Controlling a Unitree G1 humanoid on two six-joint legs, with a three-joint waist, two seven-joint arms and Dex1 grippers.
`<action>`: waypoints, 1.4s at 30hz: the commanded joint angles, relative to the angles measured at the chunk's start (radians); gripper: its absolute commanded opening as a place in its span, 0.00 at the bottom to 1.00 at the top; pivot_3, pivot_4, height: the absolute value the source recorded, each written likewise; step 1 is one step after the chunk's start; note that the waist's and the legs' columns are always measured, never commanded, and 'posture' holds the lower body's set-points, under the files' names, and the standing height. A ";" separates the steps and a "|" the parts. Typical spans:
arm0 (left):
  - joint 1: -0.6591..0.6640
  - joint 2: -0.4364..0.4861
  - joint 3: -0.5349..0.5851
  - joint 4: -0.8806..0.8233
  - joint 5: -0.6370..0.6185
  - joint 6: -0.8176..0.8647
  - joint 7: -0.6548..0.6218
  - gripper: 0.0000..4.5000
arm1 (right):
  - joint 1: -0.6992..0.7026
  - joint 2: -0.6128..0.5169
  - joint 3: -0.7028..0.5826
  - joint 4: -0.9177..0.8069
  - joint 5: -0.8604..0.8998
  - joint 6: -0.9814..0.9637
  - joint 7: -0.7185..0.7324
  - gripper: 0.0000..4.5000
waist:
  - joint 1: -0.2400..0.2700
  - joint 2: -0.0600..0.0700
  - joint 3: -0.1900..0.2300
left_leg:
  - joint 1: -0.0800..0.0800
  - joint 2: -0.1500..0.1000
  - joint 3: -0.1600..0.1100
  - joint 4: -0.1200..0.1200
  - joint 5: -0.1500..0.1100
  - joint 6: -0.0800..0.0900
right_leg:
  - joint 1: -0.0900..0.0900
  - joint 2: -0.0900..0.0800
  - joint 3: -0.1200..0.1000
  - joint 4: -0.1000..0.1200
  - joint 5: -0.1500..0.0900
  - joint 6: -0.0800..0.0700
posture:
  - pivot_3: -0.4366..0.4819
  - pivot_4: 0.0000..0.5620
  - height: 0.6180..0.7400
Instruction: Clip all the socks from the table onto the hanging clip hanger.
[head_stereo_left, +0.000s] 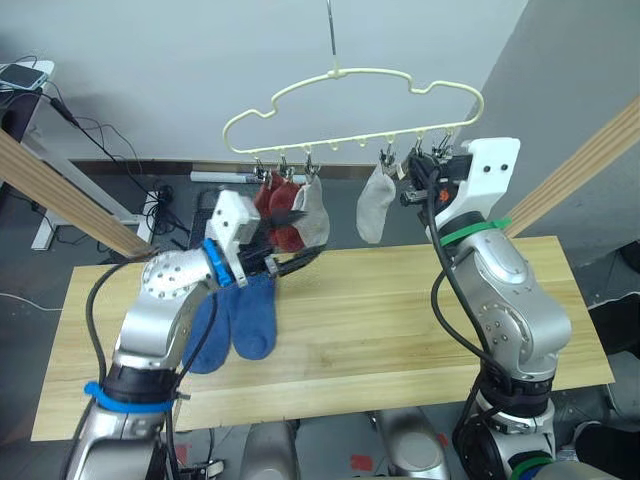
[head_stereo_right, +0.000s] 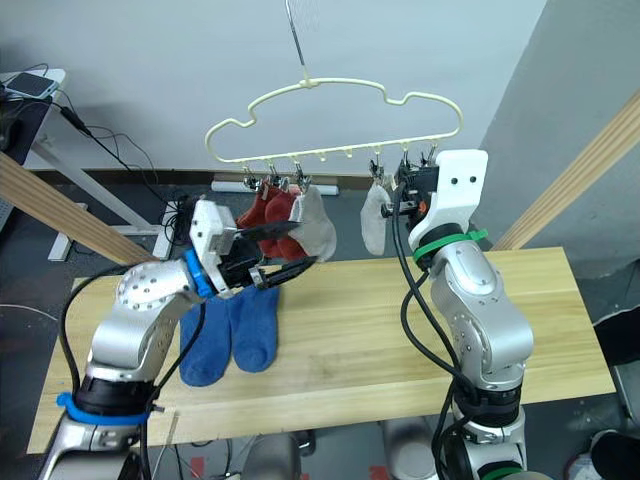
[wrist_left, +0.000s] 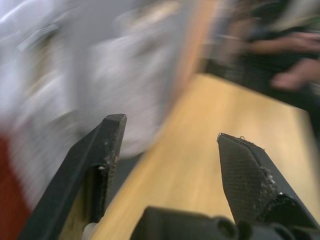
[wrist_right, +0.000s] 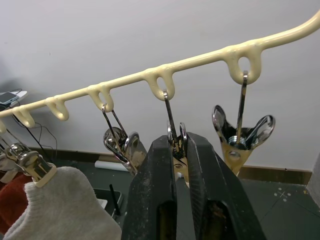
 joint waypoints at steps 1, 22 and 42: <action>0.149 -0.044 0.072 -0.071 0.048 0.061 0.175 1.00 | -0.015 -0.014 -0.015 -0.018 0.011 -0.021 0.014 0.00 | -0.006 0.000 0.000 | 0.000 0.000 0.001 0.000 0.000 0.000 | 0.000 0.000 0.001 0.000 0.000 0.000 | 0.16 0.60 0.93; 0.169 -0.164 -0.062 0.233 0.233 0.065 0.388 0.96 | -0.030 -0.033 -0.003 0.010 0.029 -0.004 0.051 0.00 | 0.010 0.000 0.000 | 0.001 -0.004 0.001 -0.001 0.000 0.001 | 0.000 0.000 0.000 0.000 0.001 0.001 | 0.17 0.60 0.93; -0.007 -0.024 -0.222 0.341 0.236 -0.425 -0.039 0.00 | -0.037 -0.044 -0.014 -0.005 0.024 0.006 0.039 0.00 | 0.016 0.003 -0.002 | 0.000 -0.004 0.004 0.000 0.001 0.001 | 0.000 -0.001 0.000 0.000 0.001 0.001 | 0.13 0.61 0.93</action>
